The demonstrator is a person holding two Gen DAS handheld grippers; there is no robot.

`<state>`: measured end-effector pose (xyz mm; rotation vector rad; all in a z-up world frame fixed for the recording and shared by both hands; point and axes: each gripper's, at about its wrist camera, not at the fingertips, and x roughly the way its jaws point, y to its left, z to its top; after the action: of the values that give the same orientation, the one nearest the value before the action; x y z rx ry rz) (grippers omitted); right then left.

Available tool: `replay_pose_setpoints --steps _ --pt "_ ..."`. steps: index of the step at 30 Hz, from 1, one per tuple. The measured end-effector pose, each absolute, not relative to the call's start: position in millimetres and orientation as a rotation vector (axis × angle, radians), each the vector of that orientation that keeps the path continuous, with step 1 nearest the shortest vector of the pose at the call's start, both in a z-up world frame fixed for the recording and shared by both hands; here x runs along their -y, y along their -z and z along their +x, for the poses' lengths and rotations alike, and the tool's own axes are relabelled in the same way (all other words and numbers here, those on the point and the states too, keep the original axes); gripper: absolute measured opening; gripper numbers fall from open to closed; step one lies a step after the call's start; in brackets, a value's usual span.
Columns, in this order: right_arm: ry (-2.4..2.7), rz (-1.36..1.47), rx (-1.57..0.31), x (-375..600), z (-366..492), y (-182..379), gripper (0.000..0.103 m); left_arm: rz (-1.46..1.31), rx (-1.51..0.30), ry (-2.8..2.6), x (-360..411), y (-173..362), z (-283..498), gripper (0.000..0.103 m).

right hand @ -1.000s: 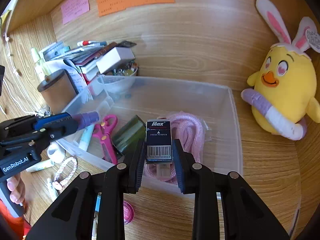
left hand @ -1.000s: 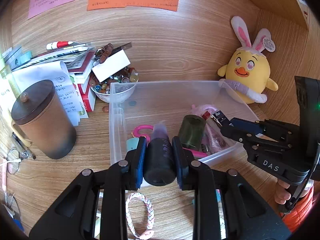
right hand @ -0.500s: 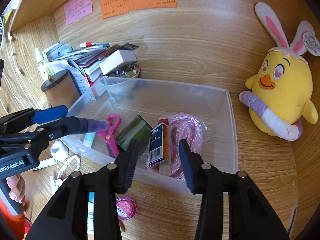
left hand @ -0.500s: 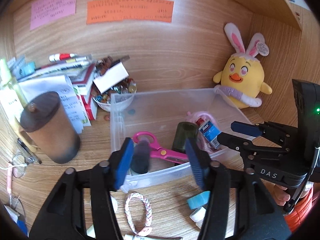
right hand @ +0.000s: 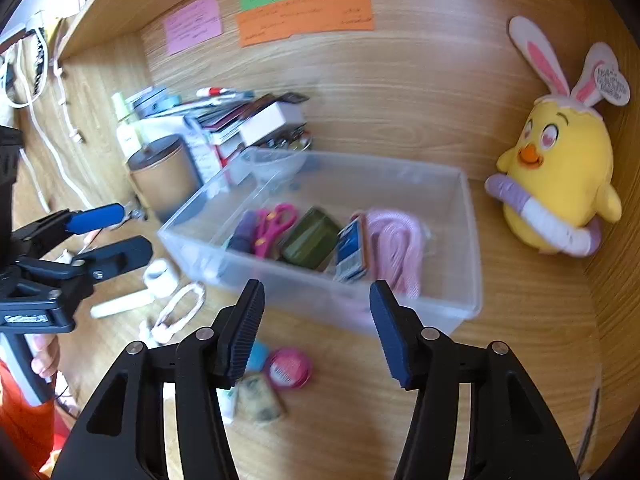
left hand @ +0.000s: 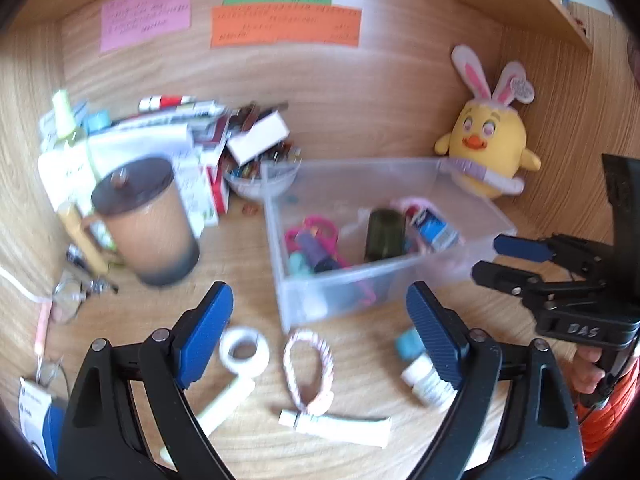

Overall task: Organize objects
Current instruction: 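Grasp the white pill bottle with the right gripper while the left grasps the ointment tube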

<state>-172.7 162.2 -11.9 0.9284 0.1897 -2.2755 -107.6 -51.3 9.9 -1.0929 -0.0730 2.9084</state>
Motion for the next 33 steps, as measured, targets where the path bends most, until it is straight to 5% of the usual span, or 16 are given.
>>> replay_pose_setpoints --steps 15,28,33 --pt "2.191 0.95 -0.262 -133.7 -114.2 47.4 0.052 -1.382 0.131 -2.85 52.5 61.9 -73.8 0.09" --pt "2.118 1.005 -0.331 -119.5 -103.2 67.7 0.038 -1.39 0.258 -2.772 71.1 63.2 -52.2 0.051" --pt "2.108 1.01 -0.376 -115.4 -99.8 70.1 0.035 -1.407 0.224 -2.719 69.9 61.8 -44.6 0.048"
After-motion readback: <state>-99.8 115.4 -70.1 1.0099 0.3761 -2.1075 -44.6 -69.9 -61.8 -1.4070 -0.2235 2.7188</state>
